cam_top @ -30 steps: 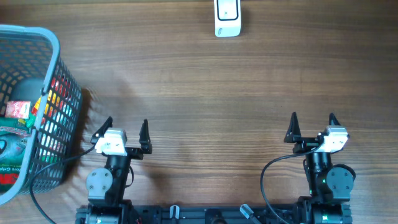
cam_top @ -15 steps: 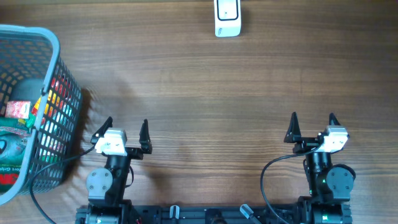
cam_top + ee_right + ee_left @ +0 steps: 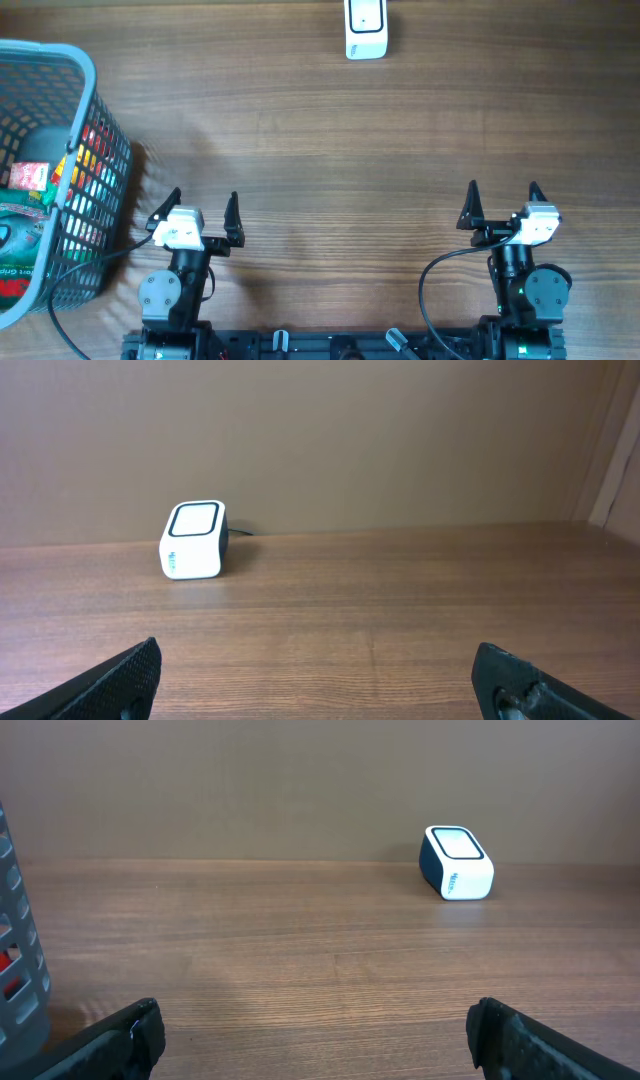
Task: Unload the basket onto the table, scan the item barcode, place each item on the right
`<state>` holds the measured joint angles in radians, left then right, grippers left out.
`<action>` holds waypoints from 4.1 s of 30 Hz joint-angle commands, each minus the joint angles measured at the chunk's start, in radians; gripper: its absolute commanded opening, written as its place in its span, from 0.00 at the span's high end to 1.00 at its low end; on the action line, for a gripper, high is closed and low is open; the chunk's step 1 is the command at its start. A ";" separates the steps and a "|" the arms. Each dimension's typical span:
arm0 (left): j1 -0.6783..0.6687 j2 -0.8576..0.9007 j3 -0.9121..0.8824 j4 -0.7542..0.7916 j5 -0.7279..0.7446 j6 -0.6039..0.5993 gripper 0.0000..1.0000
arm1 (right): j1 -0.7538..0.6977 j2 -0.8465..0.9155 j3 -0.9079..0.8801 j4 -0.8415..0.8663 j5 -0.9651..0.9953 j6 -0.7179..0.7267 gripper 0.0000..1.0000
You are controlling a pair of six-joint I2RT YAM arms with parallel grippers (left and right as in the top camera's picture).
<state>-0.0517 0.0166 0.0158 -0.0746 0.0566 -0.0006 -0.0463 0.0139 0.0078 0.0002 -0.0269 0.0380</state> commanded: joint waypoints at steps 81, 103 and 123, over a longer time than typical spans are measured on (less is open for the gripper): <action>0.892 1.233 1.635 -0.978 -0.060 -0.862 0.00 | 0.006 0.004 -0.003 0.002 -0.020 -0.011 0.00; 0.931 1.746 1.635 -1.423 -0.219 -1.901 0.00 | 0.006 0.004 -0.003 0.002 -0.020 -0.012 0.00; 0.844 1.951 1.494 -1.309 -0.072 -1.890 0.00 | 0.006 0.004 -0.003 0.002 -0.020 -0.011 0.00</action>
<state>0.8150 1.9518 1.5745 -1.4200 -0.0265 -1.8763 -0.0463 0.0177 0.0078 0.0006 -0.0299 0.0353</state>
